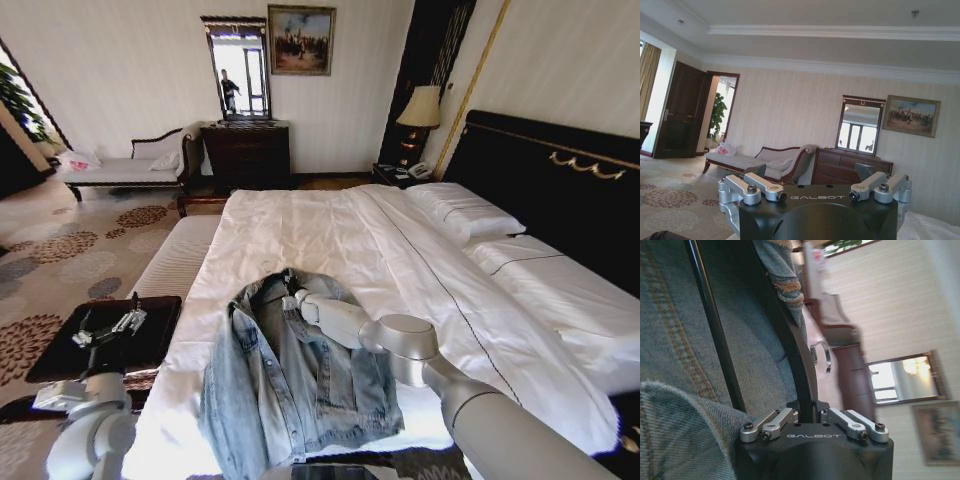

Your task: Pick up the clothes from the bed and hang them on the clothes hanger.

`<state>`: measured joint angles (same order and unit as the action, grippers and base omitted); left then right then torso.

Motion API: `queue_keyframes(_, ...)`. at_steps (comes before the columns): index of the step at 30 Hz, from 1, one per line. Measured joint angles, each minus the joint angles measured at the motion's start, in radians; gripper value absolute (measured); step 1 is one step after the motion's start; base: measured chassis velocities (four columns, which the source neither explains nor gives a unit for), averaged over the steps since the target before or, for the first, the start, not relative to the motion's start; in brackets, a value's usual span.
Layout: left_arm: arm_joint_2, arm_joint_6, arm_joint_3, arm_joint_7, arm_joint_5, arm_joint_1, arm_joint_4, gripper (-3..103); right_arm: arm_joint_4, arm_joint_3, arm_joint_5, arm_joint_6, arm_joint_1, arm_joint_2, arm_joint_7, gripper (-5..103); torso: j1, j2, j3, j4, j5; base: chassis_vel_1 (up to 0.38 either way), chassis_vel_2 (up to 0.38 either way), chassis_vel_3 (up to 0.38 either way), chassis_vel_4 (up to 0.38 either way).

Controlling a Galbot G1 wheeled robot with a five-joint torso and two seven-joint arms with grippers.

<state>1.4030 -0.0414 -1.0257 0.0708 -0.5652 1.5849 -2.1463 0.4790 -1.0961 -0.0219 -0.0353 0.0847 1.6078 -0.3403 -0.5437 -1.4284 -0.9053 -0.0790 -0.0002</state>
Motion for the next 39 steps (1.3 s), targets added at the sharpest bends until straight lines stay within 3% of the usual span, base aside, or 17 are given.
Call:
queue_keyframes(8,0.001,0.009,0.005,0.001,0.003,-0.003,-0.006,100,0.178,0.089,-0.056,-0.019,-0.008,0.0,-0.143,14,0.0,0.0,0.0,0.0,0.0,0.0,0.0,0.0,0.0)
queue_keyframes(11,0.001,0.014,0.008,0.001,0.005,-0.004,-0.012,100,0.258,0.119,-0.055,-0.024,-0.011,-0.017,-0.179,14,0.0,0.0,0.0,0.0012,0.0004,0.0,0.0,0.0,0.0)
queue_keyframes(15,0.0,0.03,0.018,0.005,0.015,-0.009,-0.027,100,0.403,0.196,-0.054,-0.011,-0.013,-0.129,-0.23,2,0.0,0.0,0.0,-0.0001,0.0003,0.0,0.0,0.0,0.0)
queue_keyframes(19,0.002,0.04,0.031,0.006,0.028,-0.011,-0.038,100,0.474,0.26,-0.059,0.02,-0.005,-0.194,-0.247,0,0.0,0.0,0.0,-0.0002,0.0006,0.0,0.0,0.0,0.0)
queue_keyframes(24,0.009,0.049,0.045,0.011,0.047,-0.019,-0.037,100,0.496,0.296,-0.061,0.051,0.015,-0.237,-0.239,0,0.0,0.0,0.0,-0.0002,0.0003,0.0,0.0,0.0,0.0)
queue_keyframes(32,0.023,0.06,0.047,0.018,0.053,-0.015,-0.051,100,0.498,0.261,-0.006,0.124,0.036,-0.241,-0.171,-3,0.0,0.0,0.0,-0.0001,0.0004,0.0,0.0,0.0,0.0)
queue_keyframes(34,0.027,0.058,0.042,0.018,0.054,-0.006,-0.054,100,0.488,0.24,0.017,0.17,0.036,-0.231,-0.121,7,0.0,0.0,0.0,0.0,0.0002,0.0,0.0,0.0,0.0)
queue_keyframes(39,0.035,0.052,0.036,0.018,0.055,0.002,-0.061,100,0.459,0.18,0.069,0.206,0.029,-0.193,-0.034,17,0.0,0.0,0.0,0.0001,0.0002,0.0,0.0,0.0,0.0)
